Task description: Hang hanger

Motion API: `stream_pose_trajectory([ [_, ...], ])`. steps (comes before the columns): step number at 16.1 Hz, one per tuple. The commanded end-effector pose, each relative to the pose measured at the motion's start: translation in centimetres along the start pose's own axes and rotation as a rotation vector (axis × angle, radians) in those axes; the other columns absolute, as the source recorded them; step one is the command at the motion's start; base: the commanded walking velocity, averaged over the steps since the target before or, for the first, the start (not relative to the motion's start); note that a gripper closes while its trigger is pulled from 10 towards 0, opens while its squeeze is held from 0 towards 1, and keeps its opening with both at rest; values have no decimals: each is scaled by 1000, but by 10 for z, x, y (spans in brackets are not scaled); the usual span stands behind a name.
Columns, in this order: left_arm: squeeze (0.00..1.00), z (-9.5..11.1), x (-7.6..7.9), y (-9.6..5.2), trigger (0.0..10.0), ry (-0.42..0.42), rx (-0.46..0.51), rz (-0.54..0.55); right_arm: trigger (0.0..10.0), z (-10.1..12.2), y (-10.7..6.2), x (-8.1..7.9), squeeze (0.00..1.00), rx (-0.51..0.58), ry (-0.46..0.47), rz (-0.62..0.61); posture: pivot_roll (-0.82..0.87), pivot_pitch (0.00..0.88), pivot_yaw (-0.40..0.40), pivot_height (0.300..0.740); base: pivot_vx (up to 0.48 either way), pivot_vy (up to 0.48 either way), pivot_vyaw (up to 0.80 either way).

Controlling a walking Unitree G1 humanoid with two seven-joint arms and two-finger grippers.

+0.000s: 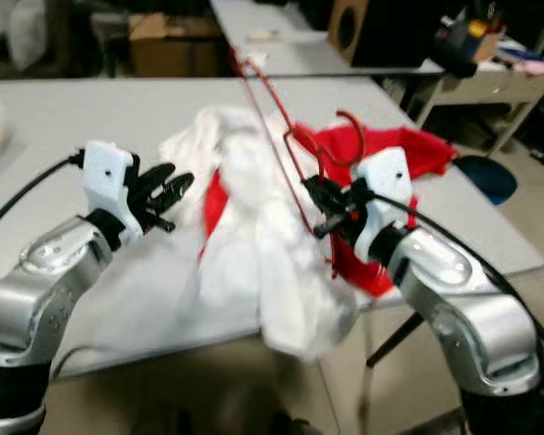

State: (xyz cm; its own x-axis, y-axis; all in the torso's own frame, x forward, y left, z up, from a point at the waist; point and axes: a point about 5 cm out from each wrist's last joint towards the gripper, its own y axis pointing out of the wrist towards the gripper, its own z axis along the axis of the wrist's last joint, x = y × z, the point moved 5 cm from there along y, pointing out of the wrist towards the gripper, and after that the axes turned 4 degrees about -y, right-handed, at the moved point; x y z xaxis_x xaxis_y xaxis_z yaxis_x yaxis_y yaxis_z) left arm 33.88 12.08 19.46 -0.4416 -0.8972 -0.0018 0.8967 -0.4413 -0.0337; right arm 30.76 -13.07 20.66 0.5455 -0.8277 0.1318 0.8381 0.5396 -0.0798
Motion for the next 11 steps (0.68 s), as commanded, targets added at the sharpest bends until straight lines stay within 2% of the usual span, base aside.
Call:
stream_pose_trajectory([
  [1,0,-2,3,1,10000,22,-4,-6,10000,3,-1,-3,0,24,-26,-18,-19,0,-33,740,-379,0,0],
  [8,0,6,8,11,10000,51,8,-60,10000,6,-5,-5,0,45,-57,-53,-47,0,19,740,-353,0,0],
  [9,0,5,8,11,10000,58,2,-69,10000,6,-6,-5,0,43,-65,-46,-45,0,17,740,0,0,0],
  [10,0,5,8,10,10000,28,5,-79,10000,6,-6,-6,0,38,-74,-31,-45,0,17,740,0,0,0],
  [11,973,13,6,7,10000,-14,49,-104,10000,5,-6,-8,0,31,-81,1,-45,0,12,740,0,0,0],
])
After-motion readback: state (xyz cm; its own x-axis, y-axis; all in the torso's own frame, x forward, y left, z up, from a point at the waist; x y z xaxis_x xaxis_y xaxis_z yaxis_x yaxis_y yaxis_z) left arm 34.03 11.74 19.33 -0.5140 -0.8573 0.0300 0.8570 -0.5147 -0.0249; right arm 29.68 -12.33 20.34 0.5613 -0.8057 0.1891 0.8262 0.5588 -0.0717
